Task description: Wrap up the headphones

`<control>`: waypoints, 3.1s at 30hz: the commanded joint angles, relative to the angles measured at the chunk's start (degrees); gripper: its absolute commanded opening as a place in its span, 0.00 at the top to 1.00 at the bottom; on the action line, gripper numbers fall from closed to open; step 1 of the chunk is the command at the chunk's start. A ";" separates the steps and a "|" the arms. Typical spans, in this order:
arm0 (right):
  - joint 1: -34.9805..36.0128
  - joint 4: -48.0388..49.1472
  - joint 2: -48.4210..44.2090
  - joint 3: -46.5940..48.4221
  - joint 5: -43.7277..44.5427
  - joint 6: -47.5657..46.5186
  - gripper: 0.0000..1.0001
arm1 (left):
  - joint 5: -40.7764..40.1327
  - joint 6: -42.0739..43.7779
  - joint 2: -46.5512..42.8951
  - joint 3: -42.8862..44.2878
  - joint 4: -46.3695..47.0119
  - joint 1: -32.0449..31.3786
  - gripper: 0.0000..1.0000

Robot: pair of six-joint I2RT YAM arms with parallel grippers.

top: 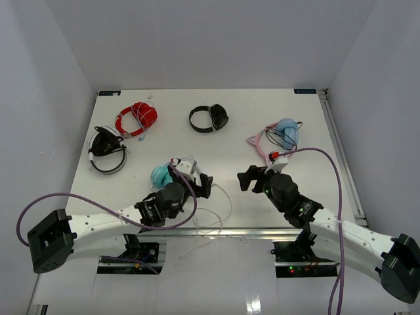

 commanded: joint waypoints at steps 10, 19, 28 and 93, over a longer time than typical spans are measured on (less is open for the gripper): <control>0.01 0.69 -3.71 0.92 3.17 0.98 0.10 | -11.14 -2.97 13.14 13.01 -16.92 0.05 0.16; 0.01 -0.05 -9.75 -1.23 5.18 1.02 0.07 | -5.78 -5.72 26.69 21.70 -28.57 4.10 0.26; 0.01 -0.57 -11.12 -1.34 4.58 0.75 0.06 | -0.84 -2.77 34.65 25.37 -29.14 4.45 0.31; -0.08 34.68 -18.88 -9.71 -26.31 -12.00 0.05 | 50.85 -24.79 1.65 48.83 -35.46 5.15 1.00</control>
